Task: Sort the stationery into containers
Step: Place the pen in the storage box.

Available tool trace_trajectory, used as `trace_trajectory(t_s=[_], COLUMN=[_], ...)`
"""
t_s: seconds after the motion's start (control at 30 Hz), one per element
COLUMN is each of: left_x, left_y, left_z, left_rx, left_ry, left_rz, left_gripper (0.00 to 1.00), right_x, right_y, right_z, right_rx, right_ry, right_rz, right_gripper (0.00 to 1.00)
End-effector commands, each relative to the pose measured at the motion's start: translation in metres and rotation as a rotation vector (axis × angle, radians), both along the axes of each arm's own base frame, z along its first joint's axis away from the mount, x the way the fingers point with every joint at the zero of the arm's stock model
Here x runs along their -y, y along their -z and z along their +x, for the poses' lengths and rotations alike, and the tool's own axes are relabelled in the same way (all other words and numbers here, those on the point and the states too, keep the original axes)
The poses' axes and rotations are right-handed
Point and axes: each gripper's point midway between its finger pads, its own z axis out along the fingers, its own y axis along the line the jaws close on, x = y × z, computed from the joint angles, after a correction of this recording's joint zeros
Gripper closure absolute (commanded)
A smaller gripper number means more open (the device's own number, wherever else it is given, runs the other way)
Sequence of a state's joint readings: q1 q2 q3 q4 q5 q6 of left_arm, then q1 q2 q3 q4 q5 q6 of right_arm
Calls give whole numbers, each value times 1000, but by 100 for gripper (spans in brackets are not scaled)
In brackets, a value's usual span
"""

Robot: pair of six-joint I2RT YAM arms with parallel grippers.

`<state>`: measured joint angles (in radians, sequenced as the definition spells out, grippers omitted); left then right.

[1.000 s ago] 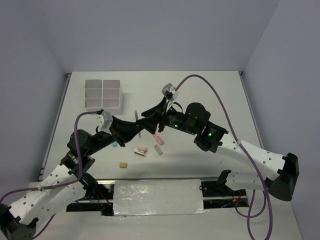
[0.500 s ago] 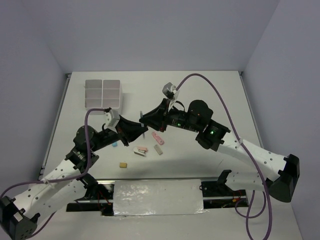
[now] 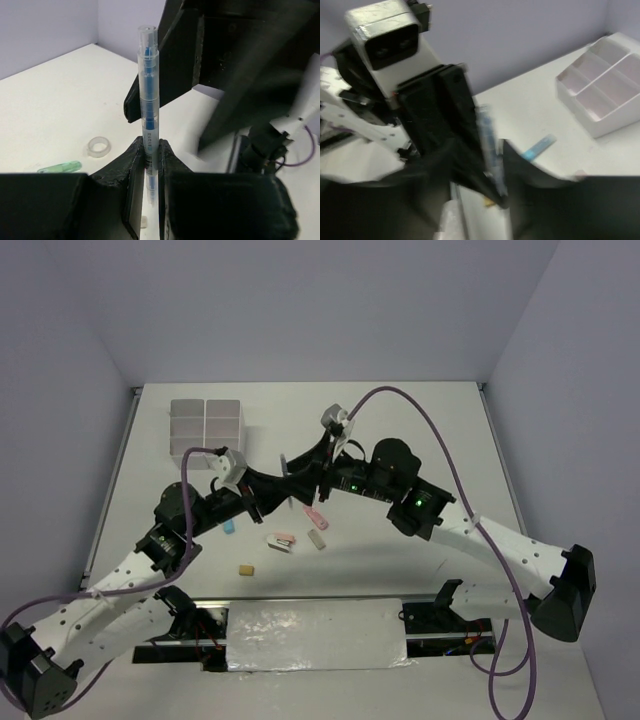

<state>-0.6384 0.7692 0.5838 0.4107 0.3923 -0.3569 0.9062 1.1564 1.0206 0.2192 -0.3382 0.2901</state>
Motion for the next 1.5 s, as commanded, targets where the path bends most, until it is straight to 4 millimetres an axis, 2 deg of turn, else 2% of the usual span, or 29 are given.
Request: trace_trajectory(t_s=[0.0, 0.03, 0.07, 0.13, 0.23, 0.3, 0.33, 0.37, 0.4, 0.43, 0.47, 0.5, 0.53, 0.57, 0.63, 0.67, 0.73, 0.8, 0.83, 0.87, 0.9, 0.93, 0.97, 1.0, 1.07, 1.2, 1.23, 1.27, 1.47], left_x=[-9, -13, -15, -21, -27, -30, -44, -54, -64, -97, -111, -137, -163, -185, -210, -230, -250, -280, -291, -310, -316, -321, -331, -332, -341, -359, -373, -376, -381], left_y=[-21, -19, -20, -15, -9, -8, -2, -2, -12, -12, -8, -7, -16, -9, -15, -16, -25, -23, -10, -17, -14, 0, -6, 7, 4, 27, 30, 39, 48], left_z=[21, 27, 30, 42, 60, 72, 90, 101, 109, 126, 142, 156, 164, 181, 198, 215, 227, 243, 254, 262, 271, 285, 295, 306, 314, 327, 327, 327, 345], left_rx=[71, 63, 70, 61, 50, 55, 32, 59, 100, 90, 82, 75, 85, 81, 90, 84, 107, 108, 89, 96, 91, 66, 65, 52, 68, -3, -28, -70, -135], left_ry=[-126, -164, -187, -259, -343, -393, -520, -598, -673, -881, -1004, -1132, -1267, -1350, -1427, -1487, -1556, -1669, -1712, -1750, -1744, -1741, -1743, -1738, -1762, -1766, -1768, -1762, -1679], left_rz=[-21, -24, -31, -25, -10, -9, -4, 17, -5, -10, 19, 24, -39, -41, -113, -132, -181, -191, -184, -234, -236, -215, -226, -192, -175, -125, -165, -157, -200], left_gripper=[100, 100, 100, 100, 100, 100, 100, 100, 100, 100, 100, 100, 100, 100, 100, 100, 100, 100, 100, 100, 100, 100, 100, 100, 100, 100, 100, 100, 100], right_x=[6, 17, 25, 46, 75, 94, 114, 124, 134, 143, 147, 147, 147, 145, 141, 141, 140, 140, 140, 140, 140, 139, 138, 139, 140, 143, 145, 145, 149], right_y=[-24, -37, -42, -57, -86, -95, -96, -95, -93, -87, -83, -79, -69, -64, -50, -47, -37, -29, -28, -25, -26, -22, -21, -18, -13, -9, -7, -3, -5], right_z=[-15, -15, -11, 3, 19, 30, 42, 46, 48, 44, 42, 37, 33, 31, 30, 30, 29, 30, 29, 30, 28, 27, 27, 27, 28, 34, 38, 43, 53], right_rx=[41, 52, 56, 73, 122, 150, 146, 146, 141, 141, 139, 132, 130, 122, 99, 91, 77, 62, 61, 53, 54, 51, 54, 51, 52, 56, 57, 45, 45], right_ry=[-41, -15, 6, 82, 176, 258, 358, 406, 449, 474, 484, 466, 453, 436, 415, 413, 407, 410, 407, 410, 402, 391, 384, 384, 393, 415, 433, 445, 455], right_rz=[48, 84, 99, 125, 145, 149, 145, 144, 145, 152, 159, 171, 176, 176, 164, 158, 138, 112, 109, 104, 108, 102, 99, 88, 71, 53, 44, 32, 41], right_gripper=[39, 33, 23, 15, 14, 13, 13, 13, 11, 10, 10, 10, 10, 10, 10, 10, 10, 10, 10, 10, 10, 10, 10, 10, 10, 9, 9, 9, 9])
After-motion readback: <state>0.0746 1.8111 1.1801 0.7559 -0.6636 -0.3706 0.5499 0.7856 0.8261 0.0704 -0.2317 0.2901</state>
